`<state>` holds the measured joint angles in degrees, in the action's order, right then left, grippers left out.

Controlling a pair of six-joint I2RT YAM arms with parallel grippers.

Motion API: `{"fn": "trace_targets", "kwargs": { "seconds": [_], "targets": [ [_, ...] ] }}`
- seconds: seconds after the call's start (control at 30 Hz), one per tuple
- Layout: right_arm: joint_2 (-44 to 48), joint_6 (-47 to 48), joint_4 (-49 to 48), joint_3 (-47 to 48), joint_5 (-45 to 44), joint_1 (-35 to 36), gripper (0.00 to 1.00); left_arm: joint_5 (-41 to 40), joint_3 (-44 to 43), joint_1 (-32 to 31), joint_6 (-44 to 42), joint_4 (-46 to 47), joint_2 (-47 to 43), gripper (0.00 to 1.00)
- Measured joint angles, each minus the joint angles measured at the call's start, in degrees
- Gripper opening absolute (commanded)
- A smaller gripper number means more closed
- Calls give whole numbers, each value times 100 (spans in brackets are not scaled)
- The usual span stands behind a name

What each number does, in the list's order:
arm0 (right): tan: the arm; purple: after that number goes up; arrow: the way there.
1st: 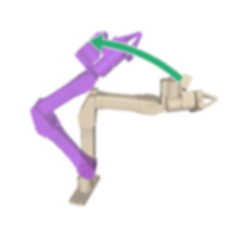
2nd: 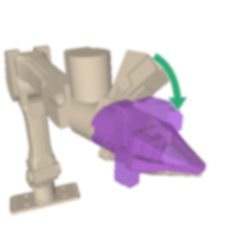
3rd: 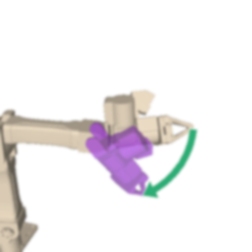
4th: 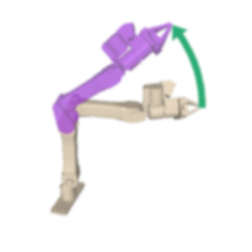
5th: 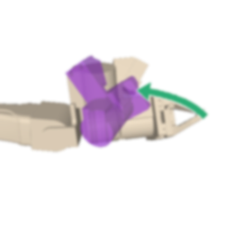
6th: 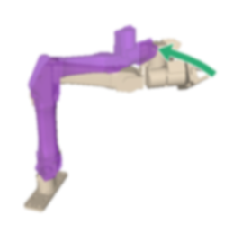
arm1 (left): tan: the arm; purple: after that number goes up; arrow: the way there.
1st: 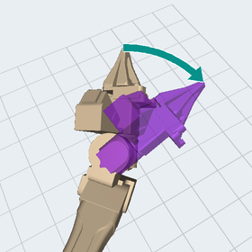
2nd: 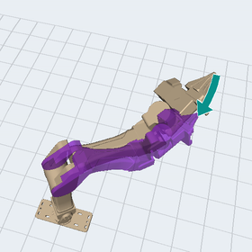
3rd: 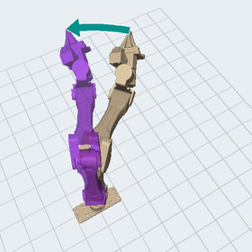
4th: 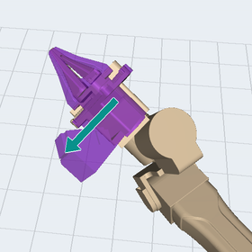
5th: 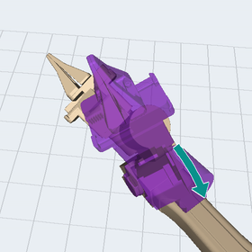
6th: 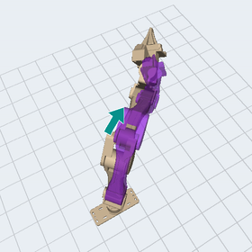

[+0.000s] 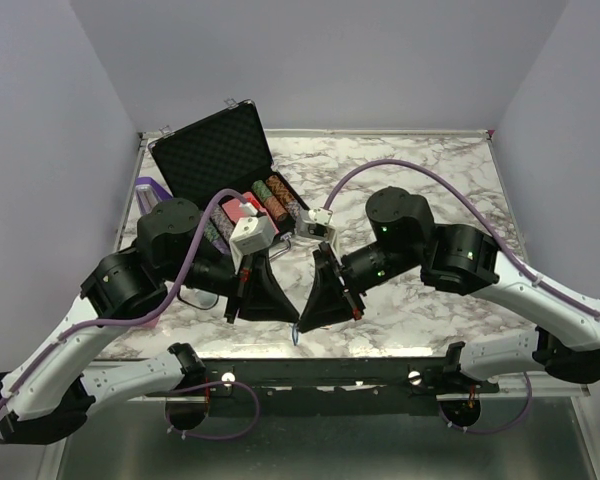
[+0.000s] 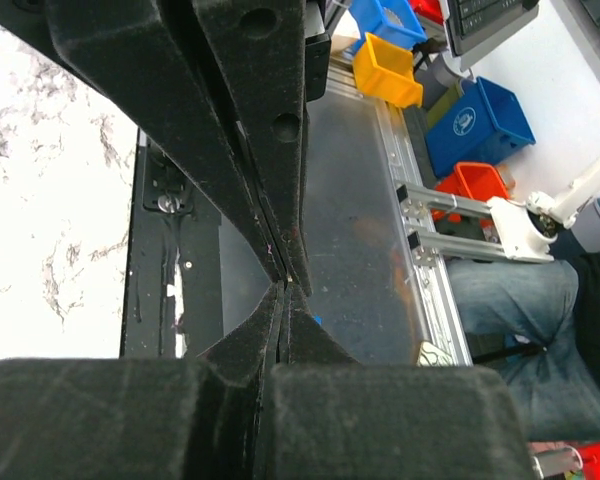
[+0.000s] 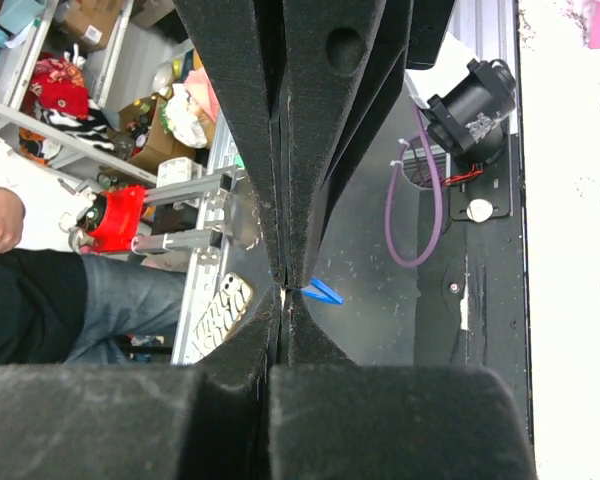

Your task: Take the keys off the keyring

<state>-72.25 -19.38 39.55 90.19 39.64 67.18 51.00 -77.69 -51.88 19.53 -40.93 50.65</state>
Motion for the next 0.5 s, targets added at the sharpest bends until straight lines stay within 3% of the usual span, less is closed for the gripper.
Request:
{"fn": "trace_targets", "kwargs": {
  "seconds": [0.07,0.13,0.17,0.27,0.33,0.5],
  "targets": [
    [-24,2,42,39,35,0,1,63,-85,0,-70,-107,72,5],
    [-26,2,46,55,55,2,1,116,-243,0,-157,-264,179,25],
    [-24,4,48,63,55,0,1,125,-313,0,-181,-328,229,41],
    [-7,7,33,68,37,2,1,-105,-472,0,-227,-501,293,58],
    [13,7,-74,57,-70,7,1,-437,-544,-7,-188,-518,306,65],
    [234,-9,-291,-197,-391,-2,1,-1445,-634,-24,203,-479,216,64]
  ]
}}
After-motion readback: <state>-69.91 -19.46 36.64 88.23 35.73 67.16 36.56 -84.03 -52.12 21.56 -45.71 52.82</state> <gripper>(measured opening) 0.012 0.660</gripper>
